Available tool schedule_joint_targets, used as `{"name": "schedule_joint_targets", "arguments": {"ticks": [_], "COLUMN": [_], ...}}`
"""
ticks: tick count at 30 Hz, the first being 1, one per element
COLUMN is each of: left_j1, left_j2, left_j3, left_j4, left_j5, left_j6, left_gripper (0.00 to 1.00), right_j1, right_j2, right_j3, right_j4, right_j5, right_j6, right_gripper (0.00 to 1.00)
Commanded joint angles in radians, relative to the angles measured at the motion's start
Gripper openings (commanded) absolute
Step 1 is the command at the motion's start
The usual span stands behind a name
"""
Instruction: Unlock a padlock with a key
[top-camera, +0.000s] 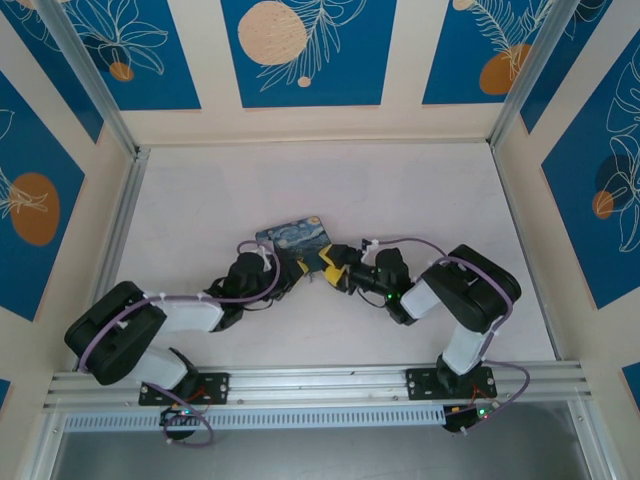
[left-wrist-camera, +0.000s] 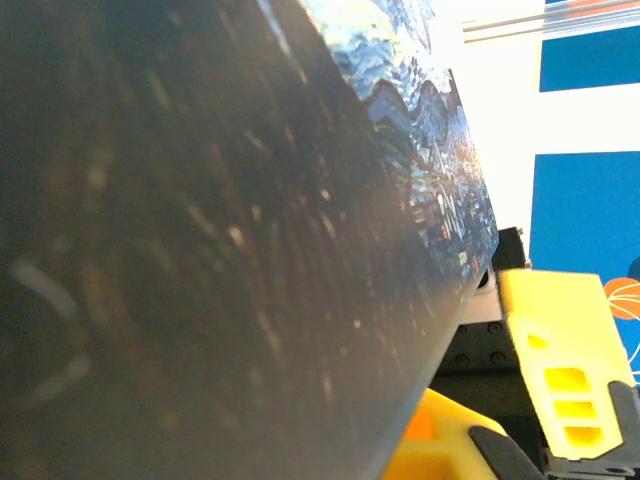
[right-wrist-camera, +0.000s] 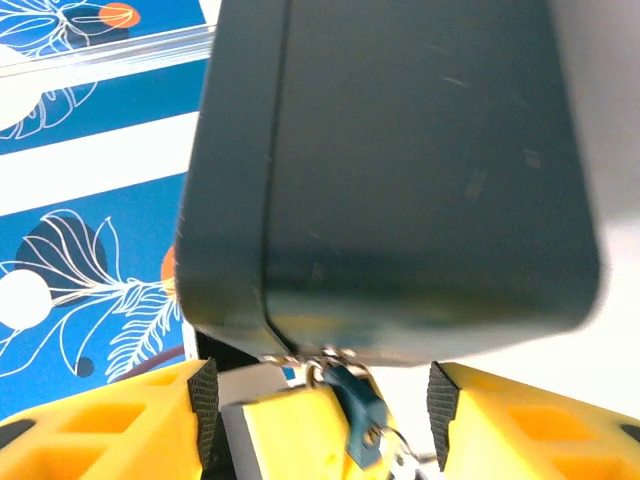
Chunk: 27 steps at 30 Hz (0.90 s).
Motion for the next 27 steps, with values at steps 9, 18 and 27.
{"name": "schedule_joint_targets", "arguments": {"ticks": [9, 18, 27], "left_j1": [0.026, 0.034, 0.035], "left_j2": [0.017, 0.006, -0.006], "left_j3": [0.027, 0.094, 0.169], "left_j4": [-0.045, -0.154, -0.268], "left_j5": [0.044, 0.115, 0.172], "left_j6": [0.056, 0.085, 0.104], "left_gripper": [0.00, 0.00, 0.00], "right_j1": [0.009, 0.119, 0.289], "right_j2": [-0.521, -0.588, -0.462], "right_j3": [0.083, 0.228, 0.253], "right_j4": [-1.007, -1.310, -1.240], "right_j5": [0.049, 0.317, 0.567], "right_j6": [-0.517, -1.033, -1.244], "right_gripper": [0.60, 0.57, 0.41]}}
